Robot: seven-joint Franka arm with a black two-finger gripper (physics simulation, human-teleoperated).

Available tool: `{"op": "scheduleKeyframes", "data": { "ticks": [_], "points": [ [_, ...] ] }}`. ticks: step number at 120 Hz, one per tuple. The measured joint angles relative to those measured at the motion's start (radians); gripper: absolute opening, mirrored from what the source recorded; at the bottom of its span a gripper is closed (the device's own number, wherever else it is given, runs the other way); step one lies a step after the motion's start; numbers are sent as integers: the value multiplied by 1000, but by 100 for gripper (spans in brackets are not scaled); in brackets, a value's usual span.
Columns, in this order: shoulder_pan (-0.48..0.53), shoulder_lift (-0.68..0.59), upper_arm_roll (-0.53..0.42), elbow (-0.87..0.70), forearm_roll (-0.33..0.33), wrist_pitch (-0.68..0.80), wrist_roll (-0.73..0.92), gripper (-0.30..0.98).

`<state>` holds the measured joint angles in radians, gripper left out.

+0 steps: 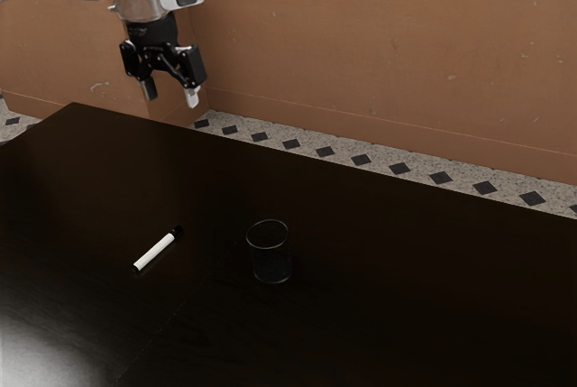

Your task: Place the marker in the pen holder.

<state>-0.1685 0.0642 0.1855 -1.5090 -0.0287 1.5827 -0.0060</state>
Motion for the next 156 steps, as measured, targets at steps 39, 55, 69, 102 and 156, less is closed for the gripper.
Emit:
{"op": "scheduleKeyframes", "data": {
  "ticks": [39, 55, 69, 102, 156],
  "points": [
    [173, 128, 3, -353, 4, 253, 14, 64],
    [227, 247, 9, -414, -7, 391, 28, 48],
    [202, 257, 9, -424, -2, 471, 53, 40],
    [171, 269, 7, -466, 33, 598, 190, 33],
    [178, 339, 6, -478, 29, 779, 346, 31]
  ]
}}
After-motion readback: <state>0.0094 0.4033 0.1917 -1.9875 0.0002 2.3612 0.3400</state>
